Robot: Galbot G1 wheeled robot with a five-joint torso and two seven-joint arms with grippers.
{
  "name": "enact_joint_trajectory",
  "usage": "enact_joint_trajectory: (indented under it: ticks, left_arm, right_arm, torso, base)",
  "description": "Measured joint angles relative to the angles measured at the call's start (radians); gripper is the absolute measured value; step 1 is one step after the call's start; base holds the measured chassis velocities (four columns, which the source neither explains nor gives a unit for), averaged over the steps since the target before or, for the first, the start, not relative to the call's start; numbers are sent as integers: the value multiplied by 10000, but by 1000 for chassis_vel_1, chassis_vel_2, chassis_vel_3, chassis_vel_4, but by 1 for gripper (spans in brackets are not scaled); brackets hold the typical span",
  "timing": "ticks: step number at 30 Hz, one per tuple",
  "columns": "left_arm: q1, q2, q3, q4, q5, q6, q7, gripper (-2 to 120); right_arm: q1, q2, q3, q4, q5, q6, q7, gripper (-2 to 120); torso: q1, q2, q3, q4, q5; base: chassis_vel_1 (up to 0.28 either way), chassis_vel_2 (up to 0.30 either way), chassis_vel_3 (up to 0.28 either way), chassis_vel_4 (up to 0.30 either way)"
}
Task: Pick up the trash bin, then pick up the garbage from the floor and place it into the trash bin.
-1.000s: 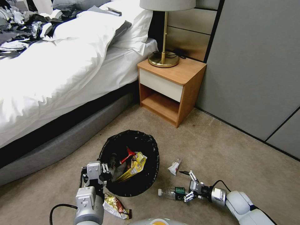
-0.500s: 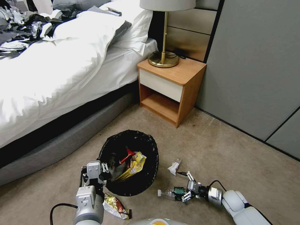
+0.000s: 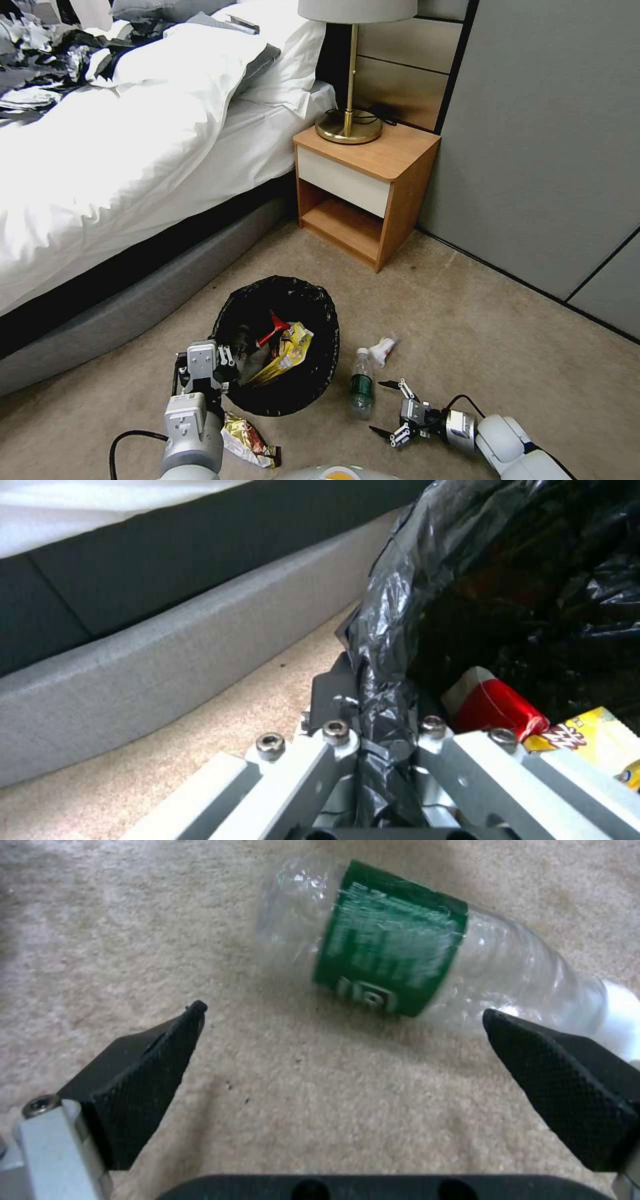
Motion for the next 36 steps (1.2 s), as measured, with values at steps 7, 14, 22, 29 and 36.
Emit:
enact_joint_trajectory:
  ticks: [7, 14, 22, 29, 36]
  left_arm:
    - [8, 11, 12, 0, -7, 2, 0, 1]
    - [21, 14, 14, -9, -9, 3, 0, 1]
    - [40, 24, 18, -22, -10, -1, 2, 1]
    - [-27, 33, 42, -20, -24, -11, 5, 1]
    - [-16, 44, 89, -17, -22, -11, 9, 1]
  right_arm:
    - [-142, 19, 103, 8, 0, 16, -241, 99]
    - [-181, -49, 181, 64, 36, 19, -225, 91]
    - [-227, -225, 229, 241, 128, 17, -182, 106]
    - [-986, -957, 511, 2236, 532, -113, -145, 114]
    - [-835, -988, 580, 2235, 568, -137, -8, 107]
  torso:
    - [-1, 0, 0, 0, 1]
    - [0, 0, 0, 0, 0]
    - [0, 0, 0, 0, 0]
    - [0, 0, 0, -1, 0]
    - [0, 0, 0, 0, 0]
  base:
    - [0, 0, 0, 0]
    - [0, 0, 0, 0]
    - [0, 0, 0, 0]
    - [0, 0, 0, 0]
    - [0, 0, 0, 0]
